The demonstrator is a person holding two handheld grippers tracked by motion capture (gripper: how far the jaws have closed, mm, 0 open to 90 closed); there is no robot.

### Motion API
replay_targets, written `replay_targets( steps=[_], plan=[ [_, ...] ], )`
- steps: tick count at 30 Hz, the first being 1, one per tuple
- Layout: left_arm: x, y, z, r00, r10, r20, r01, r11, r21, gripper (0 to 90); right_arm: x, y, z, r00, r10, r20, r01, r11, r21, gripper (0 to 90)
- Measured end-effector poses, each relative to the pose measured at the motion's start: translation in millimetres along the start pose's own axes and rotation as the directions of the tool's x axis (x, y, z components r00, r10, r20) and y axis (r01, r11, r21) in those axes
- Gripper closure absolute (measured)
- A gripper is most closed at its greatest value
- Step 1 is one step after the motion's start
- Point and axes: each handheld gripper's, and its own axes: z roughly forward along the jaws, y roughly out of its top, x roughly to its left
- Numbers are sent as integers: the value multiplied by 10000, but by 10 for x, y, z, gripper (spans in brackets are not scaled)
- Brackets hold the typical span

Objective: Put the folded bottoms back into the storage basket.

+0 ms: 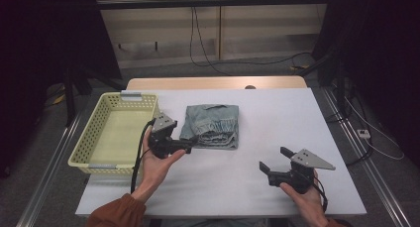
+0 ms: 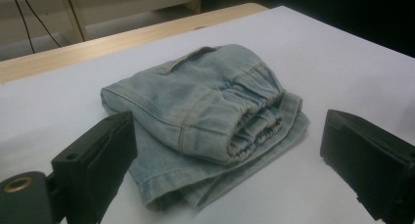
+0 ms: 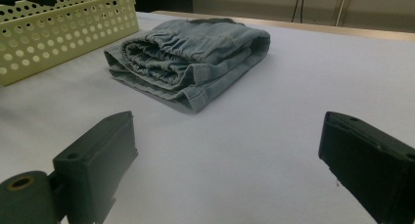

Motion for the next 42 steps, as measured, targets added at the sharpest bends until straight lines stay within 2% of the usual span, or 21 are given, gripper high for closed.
replay_targets(
  steps=[8, 10, 14, 20, 21, 24, 26, 28, 29, 31, 32, 34, 36, 39, 40, 42],
  plan=[
    [111, 58, 128, 9994, -279, -198, 283, 9995, 163, 71, -2, -2, -2, 10000, 4, -17, -4, 10000, -17, 68],
    [123, 77, 168, 9985, -454, -314, 458, 9989, 133, 74, -5, -2, 0, 10000, -8, -16, 8, 10000, -13, 68],
    [130, 136, 243, 9986, -202, -481, 214, 9995, 245, 61, -3, -4, 3, 10000, -32, -44, 32, 10000, 53, 68],
    [183, 212, 364, 9982, -520, -315, 527, 9983, 233, 57, -11, -5, -1, 10000, -31, -26, 31, 10000, 57, 71],
    [197, 216, 380, 9974, -626, -357, 634, 9978, 216, 57, -11, -5, -2, 10000, 4, -26, -3, 10000, 51, 71],
    [227, 242, 430, 9967, -555, -594, 575, 9978, 324, 57, -9, -6, -3, 10000, -8, -44, 8, 10000, 37, 70],
    [248, 261, 460, 9964, -650, -540, 671, 9969, 398, 57, -7, -6, -2, 10000, -4, -33, 5, 10000, 40, 70],
    [256, 288, 505, 9972, -476, -569, 505, 9974, 512, 48, -9, -7, 1, 10000, -17, -59, 18, 10000, 66, 69],
    [261, 298, 530, 9971, -591, -476, 618, 9964, 588, 44, -8, -6, 3, 10000, -10, -54, 10, 10000, 78, 69],
    [271, 315, 563, 9925, -1224, -29, 1223, 9897, 748, 45, -5, -6, 3, 10000, -35, -44, 35, 10000, 86, 69],
    [267, 320, 570, 9924, -1223, 108, 1214, 9905, 644, 46, -5, -6, 1, 10000, -41, -52, 41, 10000, 86, 69],
    [270, 322, 585, 9939, -1097, -68, 1099, 9921, 601, 46, -6, -7, -3, 10000, -6, -22, 6, 10000, 51, 71],
    [294, 317, 631, 9919, -1270, -23, 1268, 9888, 792, 42, -13, -7, -7, 10000, 19, -26, -18, 10000, 68, 71],
    [330, 312, 705, 9927, -1196, -173, 1208, 9862, 1135, 42, -7, -6, -7, 10000, -6, -32, 6, 10000, 51, 71],
    [339, 311, 735, 9913, -1292, -255, 1314, 9841, 1192, 42, -6, -6, -5, 10000, -18, -37, 19, 10000, 56, 71],
    [360, 310, 782, 9932, -1047, -517, 1112, 9832, 1449, 54, -7, -7, -3, 10000, -39, -42, 40, 10000, 83, 71]
  ],
)
